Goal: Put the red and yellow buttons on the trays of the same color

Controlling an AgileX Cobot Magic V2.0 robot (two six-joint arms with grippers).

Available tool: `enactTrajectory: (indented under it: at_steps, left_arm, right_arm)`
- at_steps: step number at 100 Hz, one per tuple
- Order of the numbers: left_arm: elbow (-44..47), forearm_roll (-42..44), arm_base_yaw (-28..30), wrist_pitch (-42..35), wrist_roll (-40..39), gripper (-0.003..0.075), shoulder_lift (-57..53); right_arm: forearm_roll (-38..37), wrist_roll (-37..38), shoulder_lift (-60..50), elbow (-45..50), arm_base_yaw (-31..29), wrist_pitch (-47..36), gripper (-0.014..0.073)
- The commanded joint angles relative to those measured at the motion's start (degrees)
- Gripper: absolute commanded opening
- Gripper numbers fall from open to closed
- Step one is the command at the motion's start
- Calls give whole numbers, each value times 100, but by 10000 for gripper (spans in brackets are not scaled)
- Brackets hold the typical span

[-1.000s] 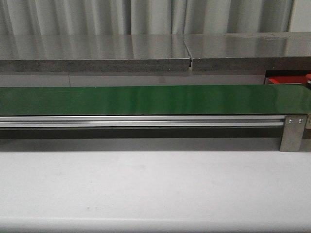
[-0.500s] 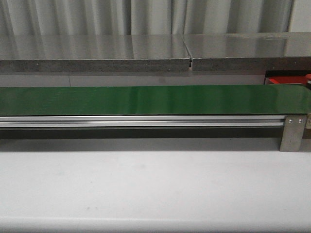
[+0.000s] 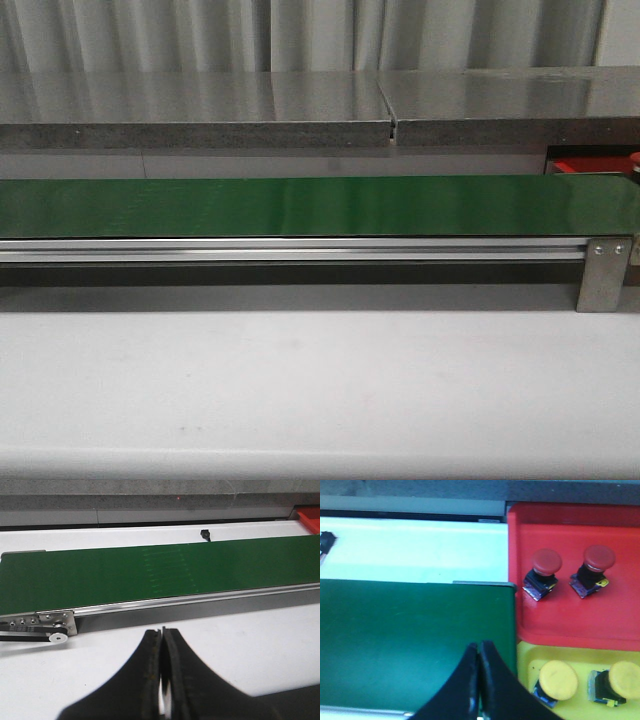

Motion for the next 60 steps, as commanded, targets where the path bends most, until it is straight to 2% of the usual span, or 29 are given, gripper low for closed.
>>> enactTrajectory:
  at_steps: [1, 32, 60]
  left_arm:
    - [-134, -74, -39, -437, -21, -20, 40]
    - [-134, -86, -39, -461, -21, -20, 40]
    - [-134, -86, -39, -461, -21, -20, 40]
  right_arm:
    - [-87, -67, -488, -4, 189, -86, -76]
    - [-121, -67, -1703, 499, 782, 467, -76]
    - [-107, -67, -2927, 1087, 826, 656, -76]
